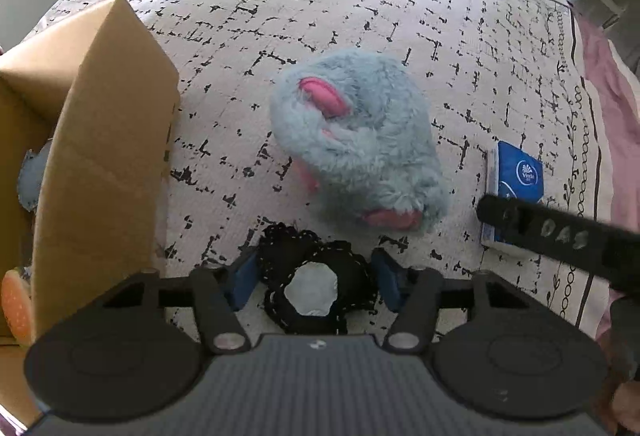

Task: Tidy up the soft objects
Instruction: 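Close the left gripper on the black ring item while the right gripper closes on the blue tissue pack, then carry the black ring item in the left tool over the box while the right tool carries the tissue pack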

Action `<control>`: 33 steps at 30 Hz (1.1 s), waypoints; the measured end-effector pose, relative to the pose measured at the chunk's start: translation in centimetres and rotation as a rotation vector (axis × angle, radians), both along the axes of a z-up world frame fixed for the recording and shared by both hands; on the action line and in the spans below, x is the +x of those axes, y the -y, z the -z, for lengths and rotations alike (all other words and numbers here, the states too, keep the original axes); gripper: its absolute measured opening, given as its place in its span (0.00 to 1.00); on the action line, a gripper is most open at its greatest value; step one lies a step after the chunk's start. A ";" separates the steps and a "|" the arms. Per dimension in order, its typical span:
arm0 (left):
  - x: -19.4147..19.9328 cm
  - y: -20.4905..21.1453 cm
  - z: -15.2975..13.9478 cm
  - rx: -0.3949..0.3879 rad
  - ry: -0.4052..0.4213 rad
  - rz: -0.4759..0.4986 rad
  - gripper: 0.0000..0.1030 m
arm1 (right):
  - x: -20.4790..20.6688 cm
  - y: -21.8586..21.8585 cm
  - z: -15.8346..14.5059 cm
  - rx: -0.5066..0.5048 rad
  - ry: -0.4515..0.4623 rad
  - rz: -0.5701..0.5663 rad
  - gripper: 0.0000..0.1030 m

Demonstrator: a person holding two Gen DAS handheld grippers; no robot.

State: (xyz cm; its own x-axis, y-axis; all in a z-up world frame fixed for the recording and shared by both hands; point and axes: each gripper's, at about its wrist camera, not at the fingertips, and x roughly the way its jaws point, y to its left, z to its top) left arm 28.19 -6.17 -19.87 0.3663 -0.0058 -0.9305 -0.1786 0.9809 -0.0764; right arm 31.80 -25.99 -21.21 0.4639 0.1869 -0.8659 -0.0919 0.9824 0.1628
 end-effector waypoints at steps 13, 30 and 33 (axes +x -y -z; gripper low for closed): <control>-2.4 -1.8 -0.8 -0.087 0.054 -0.037 0.40 | -4.1 1.6 -1.9 0.060 -0.025 0.067 0.49; -7.3 -2.5 -7.9 -0.138 0.173 0.026 0.39 | -9.8 1.9 -7.8 0.045 0.061 0.067 0.49; -8.2 -2.9 -8.7 -0.134 0.179 0.022 0.39 | -10.6 1.9 -9.0 0.044 0.088 0.065 0.49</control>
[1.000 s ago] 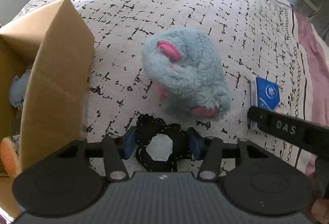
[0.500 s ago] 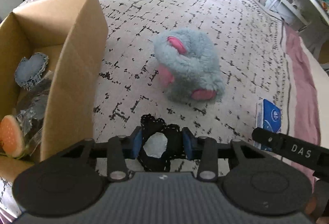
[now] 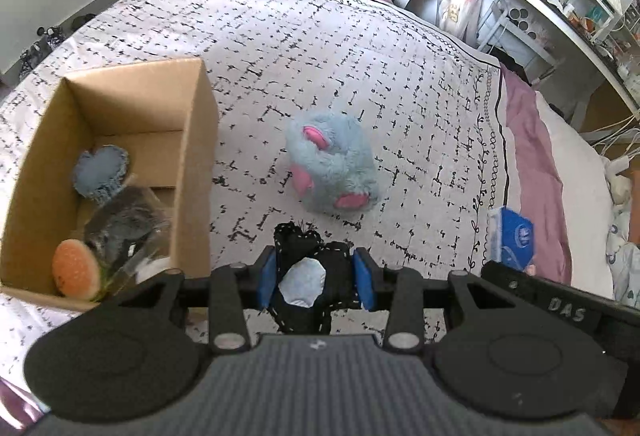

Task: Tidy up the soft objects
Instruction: 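Carry the black ring item in the left tool over the box while the right tool carries the tissue pack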

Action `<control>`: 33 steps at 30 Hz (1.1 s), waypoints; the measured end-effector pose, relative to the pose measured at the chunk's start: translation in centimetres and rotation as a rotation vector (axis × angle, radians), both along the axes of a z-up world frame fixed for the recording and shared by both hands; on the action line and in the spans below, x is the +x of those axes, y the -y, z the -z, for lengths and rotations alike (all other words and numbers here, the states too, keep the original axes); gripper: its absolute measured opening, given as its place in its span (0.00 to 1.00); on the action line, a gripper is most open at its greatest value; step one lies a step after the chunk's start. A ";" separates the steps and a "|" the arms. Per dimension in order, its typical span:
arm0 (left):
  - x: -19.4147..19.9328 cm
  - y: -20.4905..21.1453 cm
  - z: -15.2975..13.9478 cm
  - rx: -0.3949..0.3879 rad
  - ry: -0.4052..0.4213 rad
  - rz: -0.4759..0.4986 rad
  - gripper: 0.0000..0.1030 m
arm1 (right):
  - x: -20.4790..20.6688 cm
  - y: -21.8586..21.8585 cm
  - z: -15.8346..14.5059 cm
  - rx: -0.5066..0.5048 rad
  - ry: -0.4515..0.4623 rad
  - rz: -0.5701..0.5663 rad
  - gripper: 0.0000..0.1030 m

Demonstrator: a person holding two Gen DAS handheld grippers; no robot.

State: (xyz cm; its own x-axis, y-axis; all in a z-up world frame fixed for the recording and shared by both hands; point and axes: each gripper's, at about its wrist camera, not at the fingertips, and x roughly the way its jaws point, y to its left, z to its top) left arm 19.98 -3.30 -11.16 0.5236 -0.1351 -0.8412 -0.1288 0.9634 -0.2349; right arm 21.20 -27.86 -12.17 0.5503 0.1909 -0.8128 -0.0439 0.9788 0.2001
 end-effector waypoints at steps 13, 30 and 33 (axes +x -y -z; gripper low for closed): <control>-3.5 -1.7 -4.2 0.009 0.066 0.015 0.39 | -3.5 -1.1 -4.0 0.026 0.096 -0.030 0.49; -6.9 -3.4 -7.4 0.018 0.140 0.020 0.39 | -6.9 -2.1 -6.8 0.050 0.169 -0.057 0.49; -7.3 -3.9 -7.9 0.017 0.153 0.017 0.39 | -7.3 -2.6 -7.1 0.051 0.179 -0.070 0.49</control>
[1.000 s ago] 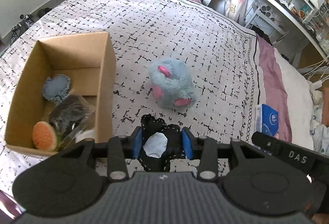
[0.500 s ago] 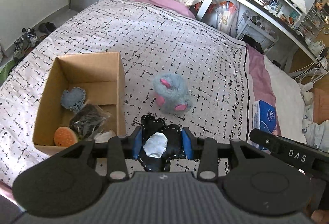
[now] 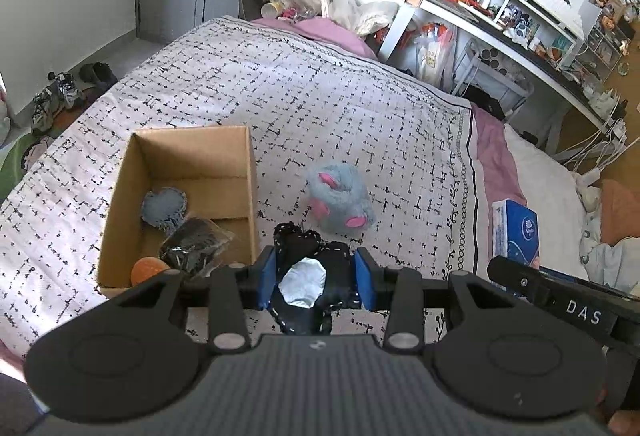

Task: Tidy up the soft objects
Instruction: 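Carry the black ring item in the left tool over the box while the right tool carries the tissue pack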

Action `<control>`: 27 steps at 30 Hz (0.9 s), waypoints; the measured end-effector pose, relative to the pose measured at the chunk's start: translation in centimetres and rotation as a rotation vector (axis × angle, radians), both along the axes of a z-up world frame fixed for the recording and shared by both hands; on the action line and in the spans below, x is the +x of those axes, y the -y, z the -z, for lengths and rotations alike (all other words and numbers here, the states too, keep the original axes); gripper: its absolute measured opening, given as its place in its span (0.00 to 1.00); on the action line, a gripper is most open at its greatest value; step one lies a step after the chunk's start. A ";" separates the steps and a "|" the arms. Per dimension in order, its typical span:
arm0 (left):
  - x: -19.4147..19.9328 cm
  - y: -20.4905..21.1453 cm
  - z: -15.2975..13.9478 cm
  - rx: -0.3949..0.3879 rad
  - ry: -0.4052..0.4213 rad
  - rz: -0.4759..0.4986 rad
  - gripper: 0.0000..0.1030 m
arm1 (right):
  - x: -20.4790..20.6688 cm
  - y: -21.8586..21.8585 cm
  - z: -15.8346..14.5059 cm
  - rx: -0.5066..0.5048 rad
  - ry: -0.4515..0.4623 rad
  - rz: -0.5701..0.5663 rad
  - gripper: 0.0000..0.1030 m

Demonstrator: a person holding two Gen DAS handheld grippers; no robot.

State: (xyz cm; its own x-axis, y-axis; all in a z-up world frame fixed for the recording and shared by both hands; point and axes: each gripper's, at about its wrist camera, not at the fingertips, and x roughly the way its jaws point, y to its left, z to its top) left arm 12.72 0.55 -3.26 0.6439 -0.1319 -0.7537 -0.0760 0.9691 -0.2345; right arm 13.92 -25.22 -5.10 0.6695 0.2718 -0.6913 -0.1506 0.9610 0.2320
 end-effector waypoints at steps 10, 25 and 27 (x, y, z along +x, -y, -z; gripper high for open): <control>-0.7 -1.9 -0.6 0.026 0.032 -0.013 0.39 | -0.4 -2.1 -0.7 -0.002 0.018 -0.030 0.49; 0.1 -6.6 -0.2 0.048 0.041 -0.076 0.39 | 0.7 -6.3 -0.7 -0.002 0.003 -0.095 0.49; 0.5 -7.4 0.1 0.037 0.033 -0.083 0.39 | 1.1 -6.8 -0.5 -0.005 -0.008 -0.103 0.49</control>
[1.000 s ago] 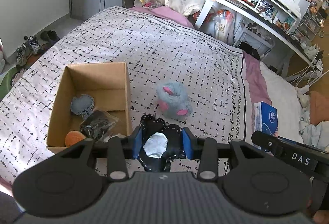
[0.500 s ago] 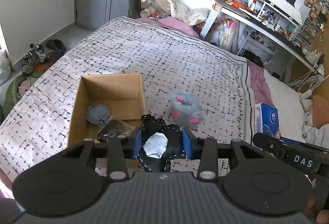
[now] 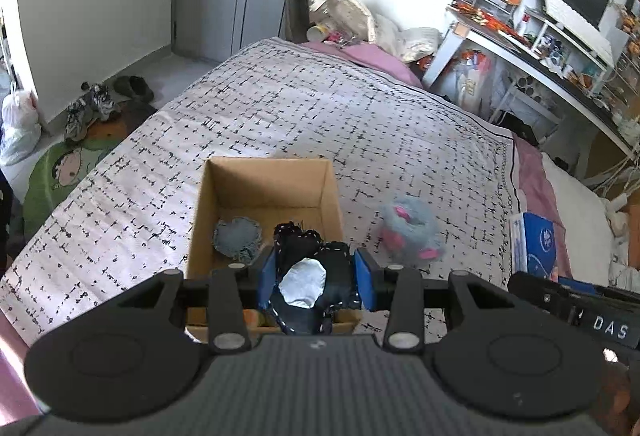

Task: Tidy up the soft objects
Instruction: 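Carry the black ring item in the left tool over the box while the right tool carries the tissue pack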

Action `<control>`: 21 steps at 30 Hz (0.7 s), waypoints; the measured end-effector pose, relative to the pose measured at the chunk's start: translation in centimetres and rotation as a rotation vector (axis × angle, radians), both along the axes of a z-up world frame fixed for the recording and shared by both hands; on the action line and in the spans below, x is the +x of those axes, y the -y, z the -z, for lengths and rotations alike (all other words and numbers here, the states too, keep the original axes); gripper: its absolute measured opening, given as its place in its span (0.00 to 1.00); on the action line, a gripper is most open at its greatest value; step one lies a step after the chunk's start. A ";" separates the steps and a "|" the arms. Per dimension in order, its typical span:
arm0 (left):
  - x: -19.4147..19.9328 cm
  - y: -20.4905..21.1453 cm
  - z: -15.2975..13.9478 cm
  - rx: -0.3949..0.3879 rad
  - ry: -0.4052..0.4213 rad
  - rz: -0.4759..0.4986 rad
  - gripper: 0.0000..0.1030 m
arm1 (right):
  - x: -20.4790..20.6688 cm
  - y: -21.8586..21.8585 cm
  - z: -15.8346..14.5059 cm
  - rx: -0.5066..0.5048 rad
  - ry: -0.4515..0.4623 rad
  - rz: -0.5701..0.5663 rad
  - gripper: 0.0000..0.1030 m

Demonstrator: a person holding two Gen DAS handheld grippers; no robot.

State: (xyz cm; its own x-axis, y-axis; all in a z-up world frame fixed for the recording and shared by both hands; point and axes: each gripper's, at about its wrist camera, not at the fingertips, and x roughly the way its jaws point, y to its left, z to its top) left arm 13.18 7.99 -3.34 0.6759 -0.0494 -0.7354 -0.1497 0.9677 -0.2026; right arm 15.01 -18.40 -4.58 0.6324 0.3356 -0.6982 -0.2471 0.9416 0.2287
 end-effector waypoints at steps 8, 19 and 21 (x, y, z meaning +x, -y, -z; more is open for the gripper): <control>1.5 -2.5 0.8 -0.012 -0.007 -0.030 0.39 | 1.1 -2.2 0.7 -0.017 -0.018 -0.027 0.49; 4.8 -4.7 2.9 -0.036 -0.035 -0.042 0.39 | 3.6 -5.4 1.4 -0.033 -0.039 -0.052 0.49; 5.5 -5.1 3.3 -0.042 -0.041 -0.043 0.39 | 4.0 -6.0 1.6 -0.040 -0.043 -0.056 0.49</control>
State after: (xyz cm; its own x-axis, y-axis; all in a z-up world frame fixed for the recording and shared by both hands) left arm 18.66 13.06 -6.63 0.6472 -0.0525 -0.7605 -0.2000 0.9510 -0.2358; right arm 19.04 -12.44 -6.18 0.5826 0.3408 -0.7379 -0.2902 0.9352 0.2029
